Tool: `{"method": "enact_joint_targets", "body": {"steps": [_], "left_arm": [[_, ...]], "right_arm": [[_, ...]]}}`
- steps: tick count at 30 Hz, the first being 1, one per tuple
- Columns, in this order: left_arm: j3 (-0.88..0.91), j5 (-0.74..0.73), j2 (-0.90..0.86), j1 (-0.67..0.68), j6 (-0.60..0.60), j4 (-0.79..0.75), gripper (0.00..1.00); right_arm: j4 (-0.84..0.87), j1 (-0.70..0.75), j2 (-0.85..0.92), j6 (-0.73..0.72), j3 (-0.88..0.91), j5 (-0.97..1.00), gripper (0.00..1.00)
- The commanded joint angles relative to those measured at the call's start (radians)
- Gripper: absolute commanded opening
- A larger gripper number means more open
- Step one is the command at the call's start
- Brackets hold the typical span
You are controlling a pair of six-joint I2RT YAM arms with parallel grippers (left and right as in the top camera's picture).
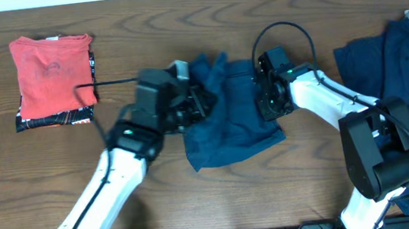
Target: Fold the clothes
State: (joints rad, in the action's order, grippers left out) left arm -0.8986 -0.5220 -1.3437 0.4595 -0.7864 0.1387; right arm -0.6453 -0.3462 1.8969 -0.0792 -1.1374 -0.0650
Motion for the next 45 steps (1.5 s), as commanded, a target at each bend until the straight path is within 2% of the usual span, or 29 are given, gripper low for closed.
{"method": "enact_joint_targets", "body": {"steps": [1, 3, 6, 10, 14, 17, 22, 23, 29, 35, 40, 45], "left_arm": [[-0.028, 0.13, -0.046, 0.069, -0.031, -0.055, 0.14], [-0.029, 0.15, -0.077, 0.094, -0.03, -0.116, 0.31], [-0.029, 0.15, -0.113, 0.095, 0.005, -0.232, 0.38], [-0.044, 0.172, -0.123, 0.023, 0.091, -0.374, 0.38], [-0.056, 0.323, -0.135, -0.06, 0.124, -0.385, 0.38], [-0.056, 0.386, -0.173, -0.095, 0.174, -0.389, 0.38], [-0.056, 0.384, -0.3, -0.11, 0.249, -0.439, 0.39], [-0.057, 0.372, -0.327, -0.109, 0.262, -0.457, 0.41], [-0.066, 0.298, -0.501, -0.109, 0.354, -0.512, 0.45], [-0.066, 0.298, -0.576, -0.109, 0.376, -0.412, 0.45], [-0.066, 0.298, -0.581, -0.109, 0.375, -0.195, 0.45], [-0.066, 0.265, -0.576, -0.109, 0.374, 0.056, 0.45]], "right_arm": [[0.012, -0.031, 0.013, -0.059, 0.026, -0.021, 0.22], [0.014, -0.031, 0.012, -0.087, 0.024, -0.02, 0.23], [-0.017, -0.014, -0.005, -0.136, 0.004, 0.014, 0.24], [-0.13, 0.044, -0.075, -0.209, -0.077, 0.148, 0.32], [-0.204, 0.104, -0.187, -0.222, -0.161, 0.168, 0.34], [-0.207, 0.119, -0.273, -0.155, -0.193, 0.046, 0.34], [-0.209, 0.073, -0.348, -0.068, -0.195, -0.27, 0.34], [-0.216, 0.058, -0.348, -0.069, -0.194, -0.31, 0.34], [-0.268, -0.059, -0.298, -0.101, -0.162, -0.358, 0.35], [-0.25, -0.146, -0.219, -0.153, -0.058, -0.354, 0.36], [-0.208, -0.164, -0.139, -0.153, 0.04, -0.348, 0.34], [-0.183, -0.13, -0.08, -0.154, 0.099, -0.189, 0.35]]}}
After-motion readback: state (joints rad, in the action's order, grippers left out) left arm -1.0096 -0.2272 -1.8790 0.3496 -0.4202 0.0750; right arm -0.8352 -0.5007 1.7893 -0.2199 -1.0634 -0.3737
